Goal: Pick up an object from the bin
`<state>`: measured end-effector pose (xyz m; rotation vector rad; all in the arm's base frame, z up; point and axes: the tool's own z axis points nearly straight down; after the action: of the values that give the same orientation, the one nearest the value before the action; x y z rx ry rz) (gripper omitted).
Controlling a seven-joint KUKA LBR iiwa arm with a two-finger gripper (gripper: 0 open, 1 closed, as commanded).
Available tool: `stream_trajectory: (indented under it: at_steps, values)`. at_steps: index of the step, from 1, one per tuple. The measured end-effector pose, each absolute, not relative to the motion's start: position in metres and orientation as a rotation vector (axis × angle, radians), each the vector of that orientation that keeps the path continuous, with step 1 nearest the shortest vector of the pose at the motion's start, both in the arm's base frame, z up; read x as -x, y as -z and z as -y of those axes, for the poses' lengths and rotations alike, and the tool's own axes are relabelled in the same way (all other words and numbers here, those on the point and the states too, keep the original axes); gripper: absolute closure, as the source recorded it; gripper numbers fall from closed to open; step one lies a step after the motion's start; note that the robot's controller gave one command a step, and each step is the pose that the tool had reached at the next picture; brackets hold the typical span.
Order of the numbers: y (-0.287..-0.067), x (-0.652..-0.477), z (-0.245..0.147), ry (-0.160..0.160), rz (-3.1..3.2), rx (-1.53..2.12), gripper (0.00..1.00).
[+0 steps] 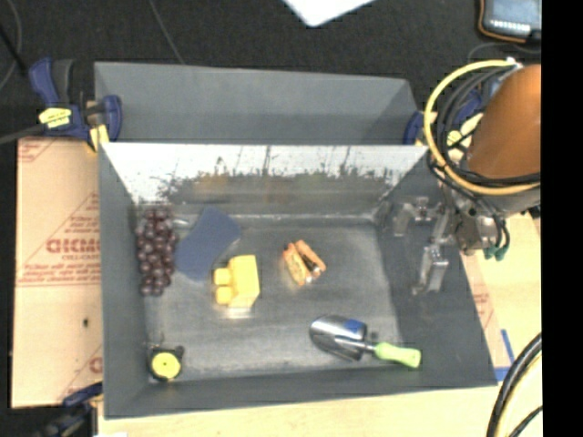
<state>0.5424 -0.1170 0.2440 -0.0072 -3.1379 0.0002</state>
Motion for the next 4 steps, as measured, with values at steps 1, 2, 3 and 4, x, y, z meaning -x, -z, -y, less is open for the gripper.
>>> stream_trajectory:
  at_steps: [1,2,3,4]
  values:
    - [-0.249,-0.544,0.116,-0.003,3.146,0.001,0.00]
    - [-0.224,-0.539,0.109,-0.008,3.156,-0.027,0.00]
    - [-0.172,-0.516,0.069,-0.004,3.129,-0.347,0.00]
    - [-0.161,-0.493,0.058,-0.006,3.149,-0.190,0.00]
